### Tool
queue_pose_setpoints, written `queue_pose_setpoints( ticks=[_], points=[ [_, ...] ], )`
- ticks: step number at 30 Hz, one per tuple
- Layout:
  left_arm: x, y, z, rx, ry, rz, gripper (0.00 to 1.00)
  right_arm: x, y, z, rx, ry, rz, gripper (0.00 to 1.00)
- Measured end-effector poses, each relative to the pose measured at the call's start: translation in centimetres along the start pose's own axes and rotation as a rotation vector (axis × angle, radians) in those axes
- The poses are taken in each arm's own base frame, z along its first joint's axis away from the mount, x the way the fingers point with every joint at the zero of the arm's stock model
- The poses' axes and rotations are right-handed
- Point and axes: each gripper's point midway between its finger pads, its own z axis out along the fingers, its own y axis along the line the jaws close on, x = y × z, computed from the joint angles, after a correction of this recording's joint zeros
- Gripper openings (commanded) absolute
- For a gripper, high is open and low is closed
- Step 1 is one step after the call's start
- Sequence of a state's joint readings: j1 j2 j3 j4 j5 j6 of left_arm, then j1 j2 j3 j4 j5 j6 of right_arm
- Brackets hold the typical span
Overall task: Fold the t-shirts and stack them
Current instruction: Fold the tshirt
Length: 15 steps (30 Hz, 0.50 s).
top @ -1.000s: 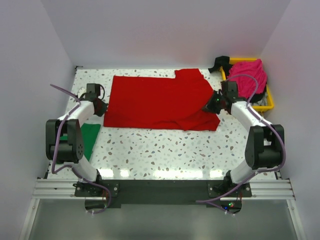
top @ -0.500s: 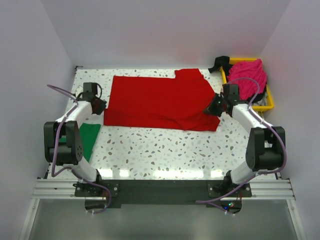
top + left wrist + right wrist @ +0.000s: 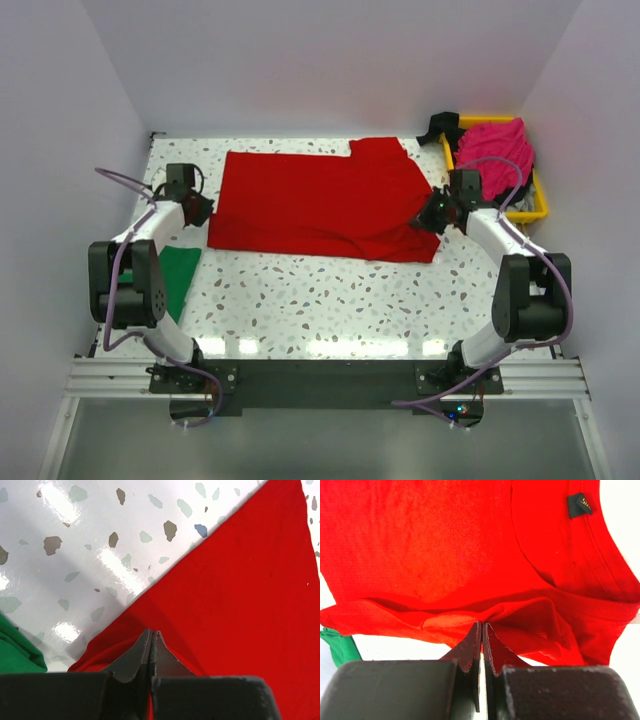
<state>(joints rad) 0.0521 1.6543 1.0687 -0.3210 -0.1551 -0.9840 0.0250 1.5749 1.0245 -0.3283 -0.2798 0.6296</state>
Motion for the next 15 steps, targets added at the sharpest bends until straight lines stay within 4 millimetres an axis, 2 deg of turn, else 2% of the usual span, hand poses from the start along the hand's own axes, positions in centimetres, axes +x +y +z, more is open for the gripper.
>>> queue_pose_setpoints(
  ticks=[15],
  points=[
    [-0.1, -1.0, 2.4, -0.006, 0.02, 0.012, 0.0, -1.3, 0.7, 0.7, -0.008, -0.012, 0.02, 0.0]
  ],
)
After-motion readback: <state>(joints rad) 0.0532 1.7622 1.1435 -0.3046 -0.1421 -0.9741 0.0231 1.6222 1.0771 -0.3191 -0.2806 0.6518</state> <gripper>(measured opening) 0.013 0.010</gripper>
